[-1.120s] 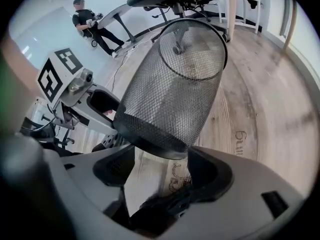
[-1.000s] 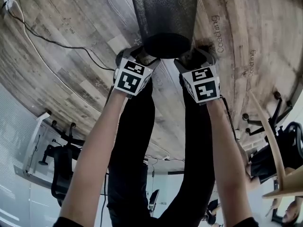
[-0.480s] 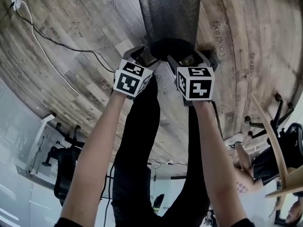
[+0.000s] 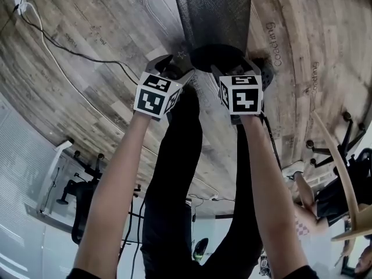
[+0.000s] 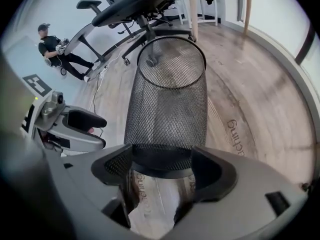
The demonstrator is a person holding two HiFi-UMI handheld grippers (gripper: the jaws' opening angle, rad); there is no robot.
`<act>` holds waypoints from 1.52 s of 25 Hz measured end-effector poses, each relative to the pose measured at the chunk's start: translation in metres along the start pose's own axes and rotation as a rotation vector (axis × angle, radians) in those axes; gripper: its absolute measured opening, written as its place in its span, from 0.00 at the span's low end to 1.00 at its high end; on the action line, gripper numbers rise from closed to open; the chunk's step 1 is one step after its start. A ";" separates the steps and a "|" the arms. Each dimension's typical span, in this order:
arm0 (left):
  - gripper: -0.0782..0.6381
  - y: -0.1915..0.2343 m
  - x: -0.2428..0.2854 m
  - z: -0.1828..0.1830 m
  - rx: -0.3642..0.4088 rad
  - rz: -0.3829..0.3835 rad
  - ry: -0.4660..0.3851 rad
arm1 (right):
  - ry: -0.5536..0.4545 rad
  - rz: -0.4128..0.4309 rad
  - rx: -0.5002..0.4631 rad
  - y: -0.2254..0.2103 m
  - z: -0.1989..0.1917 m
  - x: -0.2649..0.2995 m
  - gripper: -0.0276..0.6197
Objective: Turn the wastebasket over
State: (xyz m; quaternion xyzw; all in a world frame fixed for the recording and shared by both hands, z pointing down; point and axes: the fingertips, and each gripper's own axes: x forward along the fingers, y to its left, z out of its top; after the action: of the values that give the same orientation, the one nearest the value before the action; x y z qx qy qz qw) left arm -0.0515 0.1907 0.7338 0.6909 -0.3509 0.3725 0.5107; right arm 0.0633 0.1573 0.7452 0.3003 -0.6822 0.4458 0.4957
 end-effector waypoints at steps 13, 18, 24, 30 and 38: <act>0.54 0.014 -0.027 0.138 0.227 0.046 -0.163 | 0.036 0.001 -0.005 0.003 -0.003 0.003 0.59; 0.54 0.009 -0.028 0.195 0.452 0.052 -0.133 | 0.033 -0.016 -0.010 0.004 -0.002 0.003 0.59; 0.54 0.001 -0.015 0.221 0.657 -0.003 -0.073 | 0.050 -0.018 -0.010 0.006 -0.001 0.003 0.59; 0.49 0.006 0.000 0.217 0.810 0.006 0.042 | 0.057 0.003 -0.010 0.003 0.000 0.003 0.59; 0.46 0.013 0.006 0.211 0.897 0.032 0.131 | 0.076 0.013 0.007 0.009 0.000 0.003 0.59</act>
State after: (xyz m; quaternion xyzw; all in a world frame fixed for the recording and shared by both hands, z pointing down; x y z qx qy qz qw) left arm -0.0269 -0.0176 0.7028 0.8132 -0.1325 0.5385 0.1763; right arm 0.0548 0.1615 0.7453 0.2806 -0.6631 0.4624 0.5173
